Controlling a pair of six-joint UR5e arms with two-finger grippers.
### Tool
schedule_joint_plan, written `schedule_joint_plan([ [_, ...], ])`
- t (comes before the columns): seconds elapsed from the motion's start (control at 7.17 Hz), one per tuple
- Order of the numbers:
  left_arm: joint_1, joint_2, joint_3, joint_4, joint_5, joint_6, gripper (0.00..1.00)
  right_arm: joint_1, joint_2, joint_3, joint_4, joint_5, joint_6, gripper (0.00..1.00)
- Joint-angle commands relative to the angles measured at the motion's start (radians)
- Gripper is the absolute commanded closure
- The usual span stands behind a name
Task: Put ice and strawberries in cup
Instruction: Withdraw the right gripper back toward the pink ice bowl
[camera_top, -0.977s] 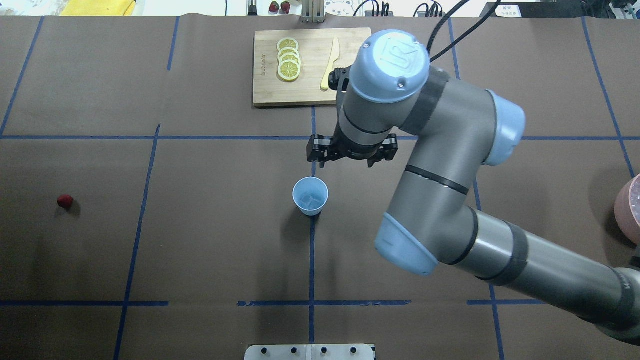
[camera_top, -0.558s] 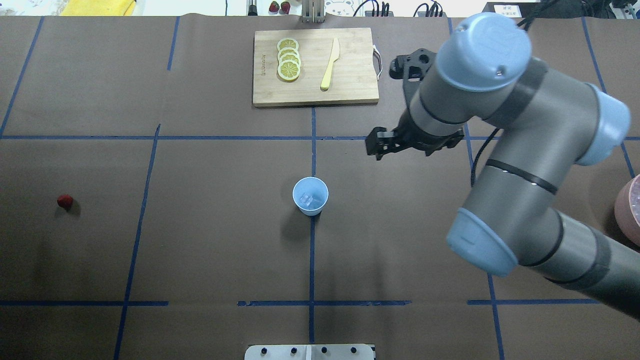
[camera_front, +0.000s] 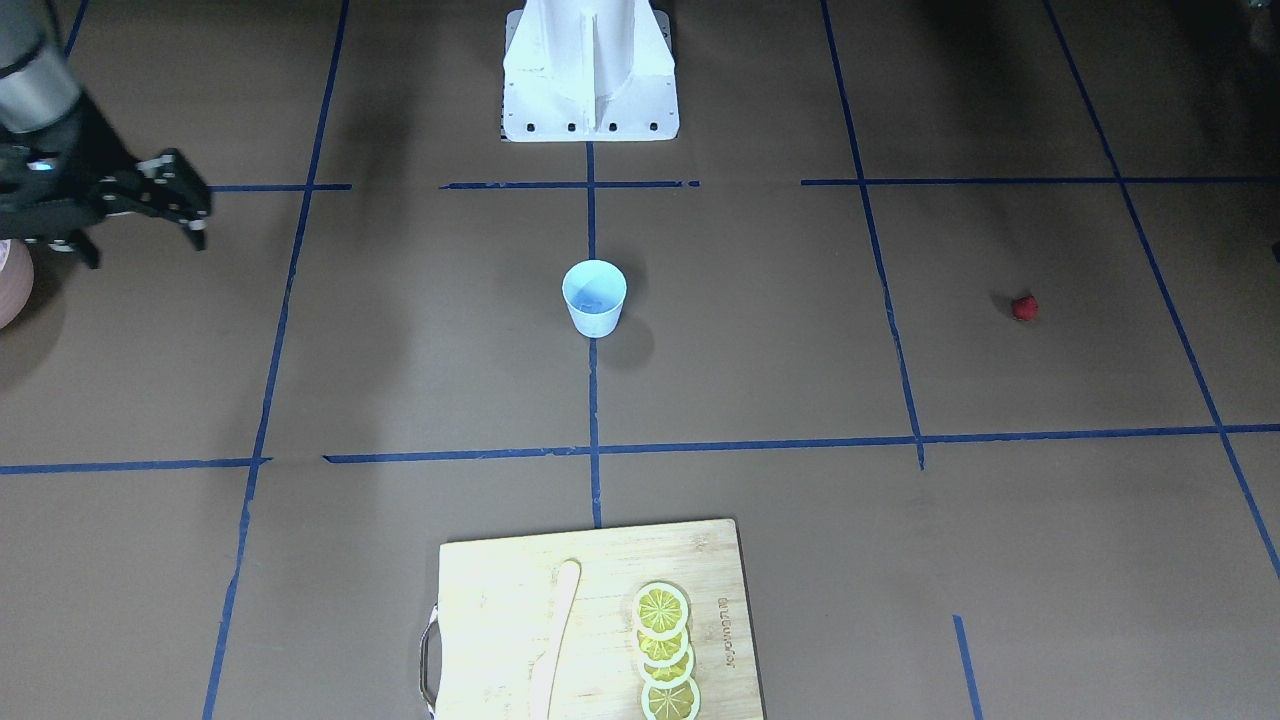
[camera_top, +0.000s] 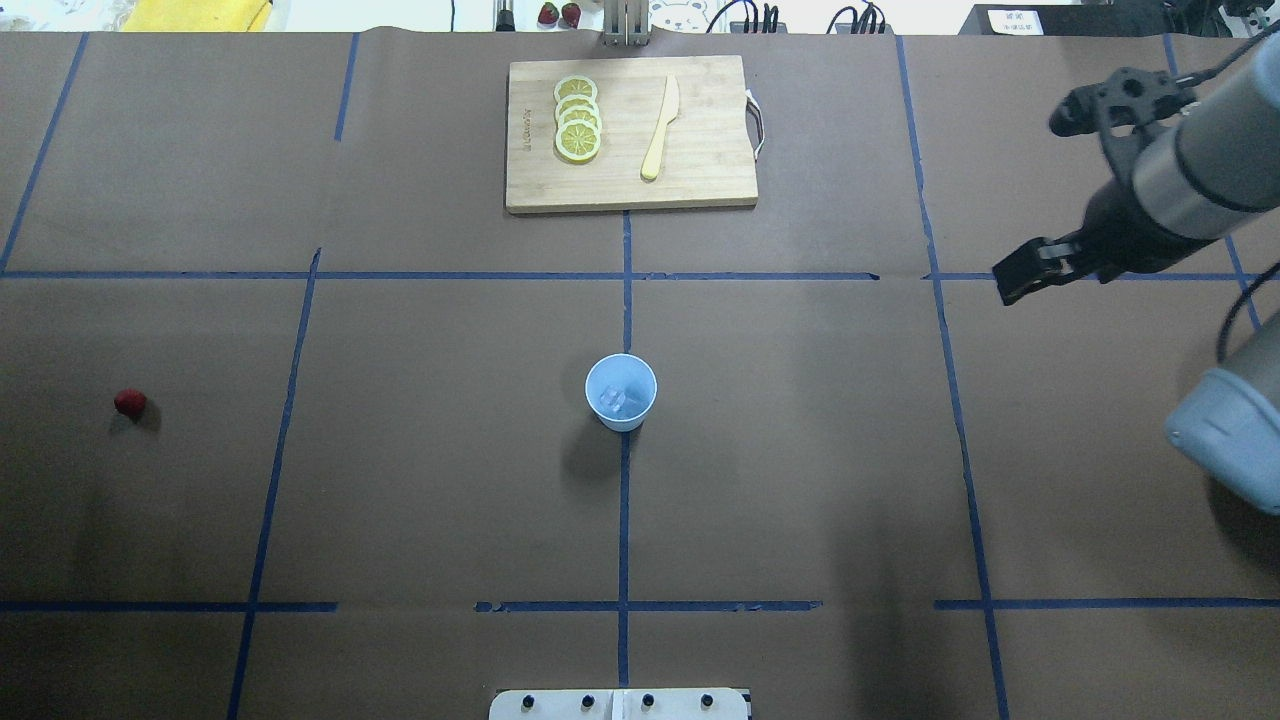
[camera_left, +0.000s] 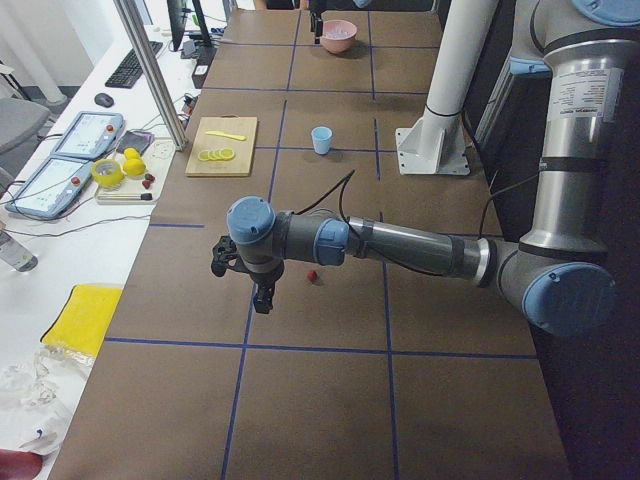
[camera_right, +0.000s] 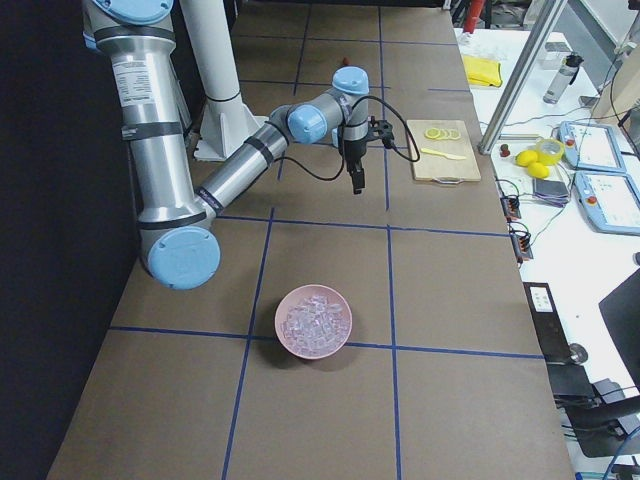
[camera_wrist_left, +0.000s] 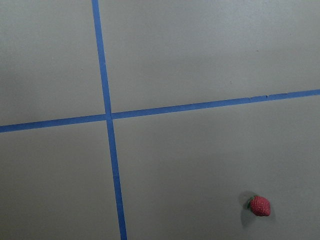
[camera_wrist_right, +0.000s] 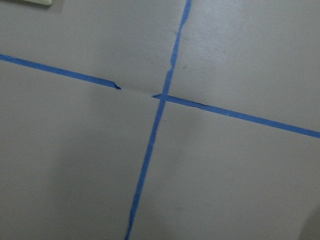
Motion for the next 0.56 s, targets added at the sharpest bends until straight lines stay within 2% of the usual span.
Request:
schedule_joint_plan([
  [0.0, 0.0, 0.003, -0.008, 0.001, 0.0, 0.0, 0.0, 0.149, -0.231, -0.02, 0.217, 0.119, -0.183, 0.0],
  [0.28, 0.0, 0.007, -0.053, 0.052, 0.0, 0.0, 0.0, 0.244, -0.325, -0.067, 0.229, 0.129, -0.402, 0.0],
  [0.42, -0.001, 0.009, -0.083, 0.083, 0.0, -0.002, 0.0, 0.284, -0.337, -0.101, 0.229, 0.138, -0.463, 0.0],
])
